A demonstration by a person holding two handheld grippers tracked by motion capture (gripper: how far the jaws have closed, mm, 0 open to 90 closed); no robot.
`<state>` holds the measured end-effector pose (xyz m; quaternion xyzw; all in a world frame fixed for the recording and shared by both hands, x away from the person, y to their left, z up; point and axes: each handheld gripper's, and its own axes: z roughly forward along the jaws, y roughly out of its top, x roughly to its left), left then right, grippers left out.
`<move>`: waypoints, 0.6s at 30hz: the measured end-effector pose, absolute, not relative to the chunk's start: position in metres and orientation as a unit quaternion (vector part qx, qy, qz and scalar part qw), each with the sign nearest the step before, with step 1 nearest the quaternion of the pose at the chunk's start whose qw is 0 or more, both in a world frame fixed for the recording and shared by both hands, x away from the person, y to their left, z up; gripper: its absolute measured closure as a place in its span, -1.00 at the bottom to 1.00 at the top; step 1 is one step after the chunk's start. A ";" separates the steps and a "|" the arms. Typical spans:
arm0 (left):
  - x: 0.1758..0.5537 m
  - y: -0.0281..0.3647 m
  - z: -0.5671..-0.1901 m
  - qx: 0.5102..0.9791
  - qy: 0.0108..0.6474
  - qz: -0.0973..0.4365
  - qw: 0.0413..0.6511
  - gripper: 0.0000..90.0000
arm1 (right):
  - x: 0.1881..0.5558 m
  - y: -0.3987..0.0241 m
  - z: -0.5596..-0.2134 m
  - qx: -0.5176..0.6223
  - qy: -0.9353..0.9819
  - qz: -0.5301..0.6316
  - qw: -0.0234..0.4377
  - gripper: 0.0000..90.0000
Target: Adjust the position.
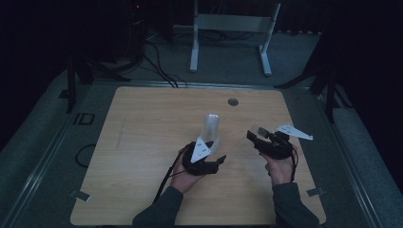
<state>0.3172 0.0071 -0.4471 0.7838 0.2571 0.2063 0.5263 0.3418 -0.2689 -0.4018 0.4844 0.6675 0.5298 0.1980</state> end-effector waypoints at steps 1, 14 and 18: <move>0.318 0.006 -0.447 0.784 0.257 0.205 0.526 -0.27 | 0.342 -0.269 -0.402 0.485 0.667 0.530 0.197 -0.09; 0.320 -0.011 -0.448 0.790 0.244 0.194 0.528 -0.27 | 0.339 -0.270 -0.407 0.496 0.652 0.546 0.174 -0.09; 0.321 -0.014 -0.447 0.792 0.242 0.194 0.526 -0.28 | 0.338 -0.270 -0.409 0.500 0.650 0.546 0.172 -0.09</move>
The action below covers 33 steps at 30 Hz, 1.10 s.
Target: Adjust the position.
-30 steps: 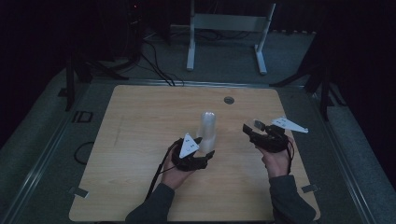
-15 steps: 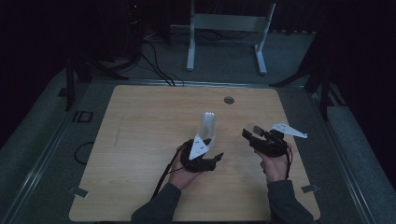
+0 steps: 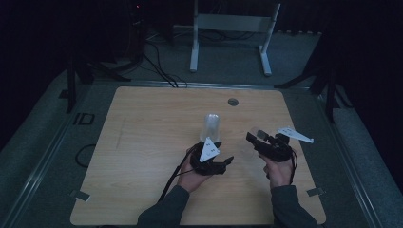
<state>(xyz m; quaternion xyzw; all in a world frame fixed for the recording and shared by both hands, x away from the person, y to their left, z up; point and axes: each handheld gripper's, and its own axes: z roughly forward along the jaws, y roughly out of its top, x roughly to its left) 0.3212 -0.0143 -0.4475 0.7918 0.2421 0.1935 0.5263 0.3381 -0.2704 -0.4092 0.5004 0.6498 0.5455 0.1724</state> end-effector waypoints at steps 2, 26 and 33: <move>0.322 -0.017 -0.447 0.793 0.241 0.192 0.526 -0.29 | 0.337 -0.270 -0.411 0.502 0.650 0.545 0.171 -0.09; 0.328 -0.041 -0.447 0.791 0.237 0.185 0.532 -0.47 | 0.334 -0.271 -0.422 0.524 0.623 0.567 0.125 -0.09; 0.329 -0.046 -0.447 0.792 0.234 0.187 0.532 -0.48 | 0.334 -0.271 -0.424 0.527 0.618 0.573 0.113 -0.08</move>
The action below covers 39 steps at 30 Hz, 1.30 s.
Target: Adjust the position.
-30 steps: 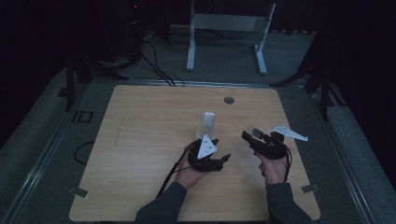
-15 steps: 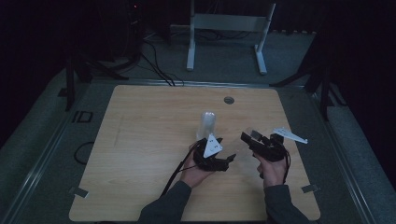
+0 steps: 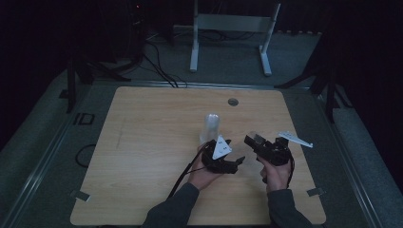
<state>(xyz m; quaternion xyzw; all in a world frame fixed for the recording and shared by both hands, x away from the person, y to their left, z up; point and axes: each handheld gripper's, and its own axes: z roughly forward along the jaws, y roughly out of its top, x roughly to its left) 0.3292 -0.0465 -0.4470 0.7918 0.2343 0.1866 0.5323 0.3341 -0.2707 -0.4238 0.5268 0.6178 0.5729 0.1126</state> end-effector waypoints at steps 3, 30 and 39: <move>0.330 -0.050 -0.448 0.791 0.235 0.187 0.533 -0.49 | 0.334 -0.270 -0.425 0.527 0.614 0.578 0.103 -0.08; 0.337 -0.061 -0.453 0.786 0.238 0.179 0.541 -0.55 | 0.339 -0.278 -0.433 0.546 0.575 0.609 0.035 -0.07; 0.338 -0.065 -0.456 0.784 0.240 0.177 0.545 -0.56 | 0.340 -0.280 -0.435 0.548 0.562 0.620 0.008 -0.07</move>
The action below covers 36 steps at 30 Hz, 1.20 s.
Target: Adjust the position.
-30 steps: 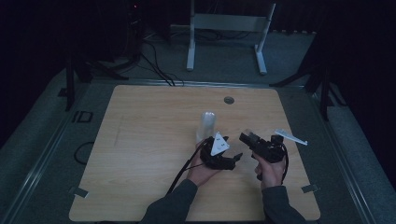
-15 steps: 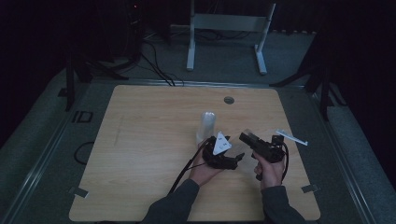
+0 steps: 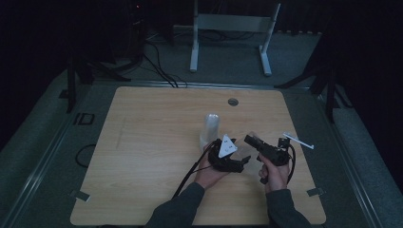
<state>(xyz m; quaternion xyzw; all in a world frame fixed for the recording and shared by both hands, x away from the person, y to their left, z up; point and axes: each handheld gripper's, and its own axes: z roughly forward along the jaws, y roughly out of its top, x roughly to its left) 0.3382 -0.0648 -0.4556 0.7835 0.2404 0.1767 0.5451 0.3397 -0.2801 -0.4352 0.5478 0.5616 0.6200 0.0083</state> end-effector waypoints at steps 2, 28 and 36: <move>0.338 -0.065 -0.456 0.784 0.240 0.177 0.545 -0.55 | 0.340 -0.280 -0.435 0.548 0.560 0.621 0.007 -0.07; 0.337 -0.067 -0.458 0.789 0.239 0.180 0.537 -0.39 | 0.341 -0.284 -0.437 0.548 0.555 0.625 -0.017 -0.20; 0.337 -0.065 -0.456 0.790 0.237 0.182 0.535 -0.38 | 0.341 -0.284 -0.435 0.541 0.568 0.620 -0.016 -0.34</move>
